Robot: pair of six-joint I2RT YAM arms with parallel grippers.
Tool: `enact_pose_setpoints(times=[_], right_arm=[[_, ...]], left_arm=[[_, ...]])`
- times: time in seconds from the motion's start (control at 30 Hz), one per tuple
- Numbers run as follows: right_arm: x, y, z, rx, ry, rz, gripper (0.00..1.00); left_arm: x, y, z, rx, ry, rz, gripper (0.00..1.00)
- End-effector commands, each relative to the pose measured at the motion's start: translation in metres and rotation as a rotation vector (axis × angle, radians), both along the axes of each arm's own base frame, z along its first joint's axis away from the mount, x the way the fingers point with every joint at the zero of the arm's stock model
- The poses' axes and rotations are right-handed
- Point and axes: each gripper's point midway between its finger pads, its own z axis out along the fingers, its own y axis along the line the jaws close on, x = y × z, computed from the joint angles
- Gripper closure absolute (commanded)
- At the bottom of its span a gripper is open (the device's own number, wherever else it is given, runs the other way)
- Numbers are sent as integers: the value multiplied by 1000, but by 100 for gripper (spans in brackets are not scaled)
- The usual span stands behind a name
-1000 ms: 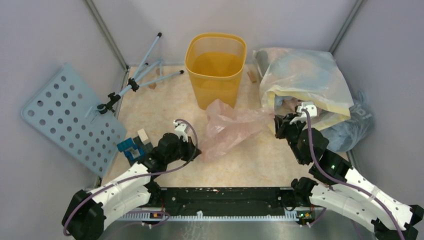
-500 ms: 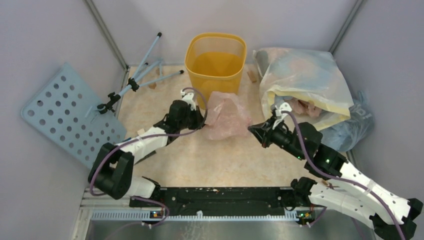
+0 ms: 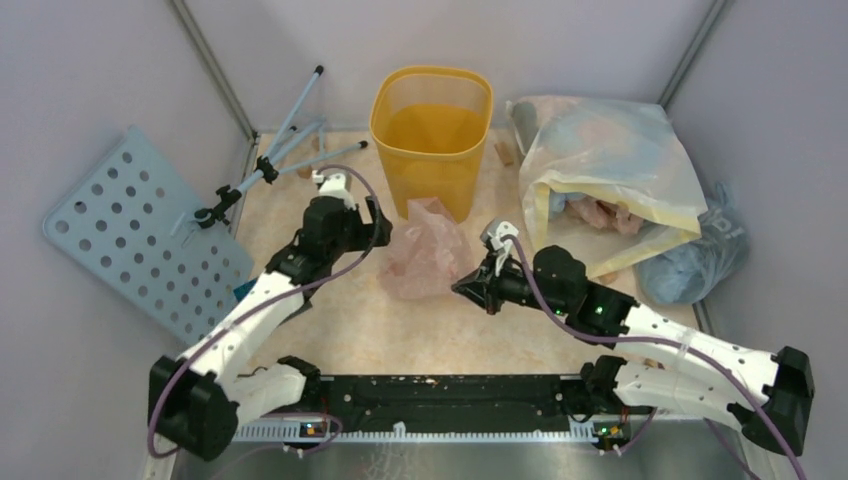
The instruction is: Put the trash bags into the trash bin
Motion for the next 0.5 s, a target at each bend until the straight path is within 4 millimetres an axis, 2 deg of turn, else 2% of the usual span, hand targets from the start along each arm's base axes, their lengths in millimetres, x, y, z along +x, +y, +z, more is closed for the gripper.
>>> enact_pose_setpoints(times=[0.0, 0.1, 0.17, 0.37, 0.43, 0.47], right_arm=[[-5, 28, 9, 46, -36, 48, 100], [-7, 38, 1, 26, -34, 55, 100], [-10, 44, -1, 26, -32, 66, 100], [-21, 55, -11, 14, -21, 107, 99], [-24, 57, -15, 8, -12, 116, 94], [-24, 57, -17, 7, -7, 118, 87]], left_arm=[[-25, 40, 19, -13, -21, 191, 1], [-41, 54, 32, -60, -16, 276, 1], [-53, 51, 38, -117, 5, 273, 1], [-103, 1, 53, -403, 87, 26, 2], [-118, -10, 55, -491, 130, -25, 2], [-125, -15, 55, -527, 146, -52, 3]])
